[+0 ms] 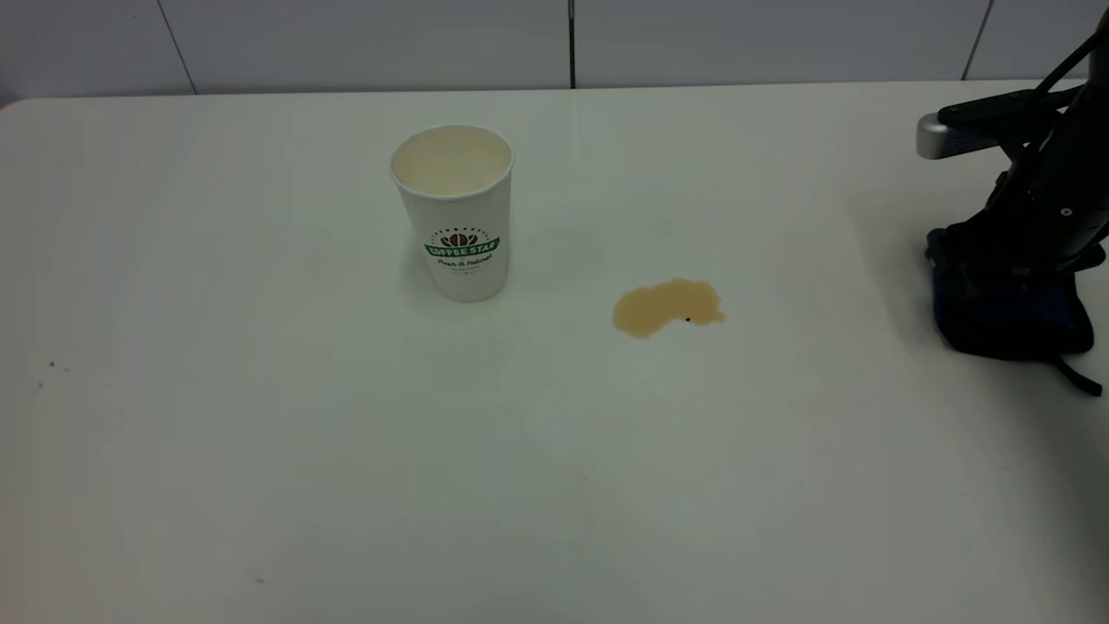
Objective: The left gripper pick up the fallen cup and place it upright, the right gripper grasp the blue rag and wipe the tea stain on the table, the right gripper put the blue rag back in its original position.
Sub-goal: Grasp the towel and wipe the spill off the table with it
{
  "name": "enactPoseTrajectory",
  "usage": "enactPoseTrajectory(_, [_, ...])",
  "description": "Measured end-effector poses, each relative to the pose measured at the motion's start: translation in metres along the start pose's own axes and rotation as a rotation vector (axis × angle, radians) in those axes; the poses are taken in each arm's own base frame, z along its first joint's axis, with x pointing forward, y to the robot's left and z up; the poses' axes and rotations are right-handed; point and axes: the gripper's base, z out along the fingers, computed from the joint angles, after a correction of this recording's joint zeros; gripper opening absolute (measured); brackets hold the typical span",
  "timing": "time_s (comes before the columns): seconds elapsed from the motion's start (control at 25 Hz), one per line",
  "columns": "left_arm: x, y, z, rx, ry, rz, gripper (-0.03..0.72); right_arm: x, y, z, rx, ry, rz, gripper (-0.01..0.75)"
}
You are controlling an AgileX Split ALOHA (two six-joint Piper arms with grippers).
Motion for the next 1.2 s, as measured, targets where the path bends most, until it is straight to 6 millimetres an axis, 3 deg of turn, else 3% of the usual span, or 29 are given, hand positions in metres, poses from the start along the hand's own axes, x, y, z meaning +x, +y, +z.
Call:
enactPoseTrajectory(0.08, [0.0, 0.0, 0.0, 0.0, 0.0, 0.0, 0.458, 0.0, 0.0, 0.001, 0.001, -0.001, -0.006, 0.456])
enactPoseTrajectory(0.2, [0.0, 0.0, 0.0, 0.0, 0.0, 0.0, 0.458, -0.002, 0.005, 0.002, -0.002, -0.001, -0.021, 0.186])
enactPoseTrajectory(0.28, [0.0, 0.0, 0.0, 0.0, 0.0, 0.0, 0.458, -0.005, 0.014, 0.002, -0.008, -0.009, -0.045, 0.077])
enactPoseTrajectory(0.48, [0.0, 0.0, 0.0, 0.0, 0.0, 0.0, 0.458, -0.026, 0.066, -0.001, -0.045, -0.064, -0.159, 0.059])
enactPoseTrajectory(0.64, [0.0, 0.0, 0.0, 0.0, 0.0, 0.0, 0.458, -0.056, 0.115, -0.008, -0.078, -0.158, -0.251, 0.059])
enactPoseTrajectory(0.8, [0.0, 0.0, 0.0, 0.0, 0.0, 0.0, 0.458, -0.077, 0.148, -0.003, -0.108, -0.206, -0.295, 0.059])
enactPoseTrajectory(0.96, [0.0, 0.0, 0.0, 0.0, 0.0, 0.0, 0.458, -0.077, 0.176, 0.014, -0.14, -0.138, -0.348, 0.059])
enactPoseTrajectory(1.2, [0.0, 0.0, 0.0, 0.0, 0.0, 0.0, 0.458, -0.073, 0.224, 0.004, -0.228, -0.077, -0.382, 0.059])
